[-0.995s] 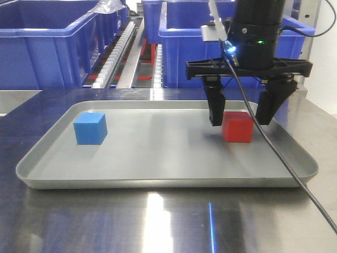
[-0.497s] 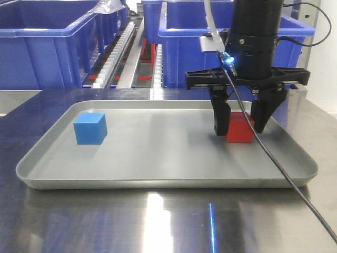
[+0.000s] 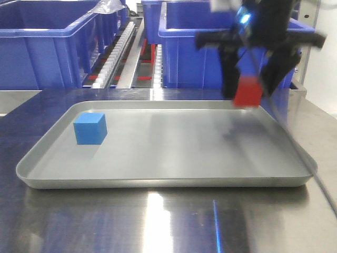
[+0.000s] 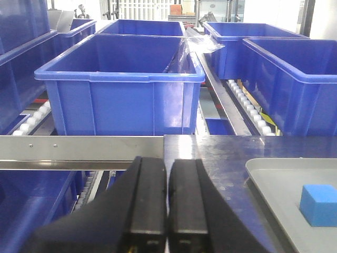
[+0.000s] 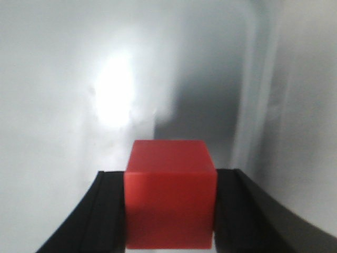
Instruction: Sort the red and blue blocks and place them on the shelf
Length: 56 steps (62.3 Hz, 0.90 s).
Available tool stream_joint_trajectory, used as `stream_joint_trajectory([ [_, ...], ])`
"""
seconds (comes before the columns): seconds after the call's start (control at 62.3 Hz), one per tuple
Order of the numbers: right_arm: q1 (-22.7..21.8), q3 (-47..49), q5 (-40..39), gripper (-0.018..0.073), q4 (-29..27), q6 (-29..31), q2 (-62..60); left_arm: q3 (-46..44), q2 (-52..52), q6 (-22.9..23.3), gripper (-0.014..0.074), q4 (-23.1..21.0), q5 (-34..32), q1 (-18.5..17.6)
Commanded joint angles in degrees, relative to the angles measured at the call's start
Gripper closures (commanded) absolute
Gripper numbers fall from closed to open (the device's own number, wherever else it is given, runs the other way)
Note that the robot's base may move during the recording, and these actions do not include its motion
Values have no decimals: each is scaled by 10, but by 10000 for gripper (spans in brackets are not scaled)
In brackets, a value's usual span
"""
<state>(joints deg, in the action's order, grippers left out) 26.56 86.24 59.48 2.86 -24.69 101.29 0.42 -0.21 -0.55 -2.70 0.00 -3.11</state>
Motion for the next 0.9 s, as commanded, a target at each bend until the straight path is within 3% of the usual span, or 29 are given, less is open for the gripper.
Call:
stream_joint_trajectory([
  [0.0, -17, 6, -36, 279, 16, 42, -66, 16, -11, 6, 472, -2, -45, -5],
  [0.257, -81, -119, -167, 281, -24, 158, -184, 16, -11, 6, 472, -2, -45, -5],
  [0.497, -171, -295, -322, 281, -105, 284, -318, 16, -11, 6, 472, -2, -45, -5],
  [0.69, -235, -420, -416, 281, -110, 297, -433, 16, -11, 6, 472, -2, -45, -5],
  [0.883, -270, -538, -497, 281, -110, 297, -583, 16, -11, 6, 472, -2, -45, -5],
])
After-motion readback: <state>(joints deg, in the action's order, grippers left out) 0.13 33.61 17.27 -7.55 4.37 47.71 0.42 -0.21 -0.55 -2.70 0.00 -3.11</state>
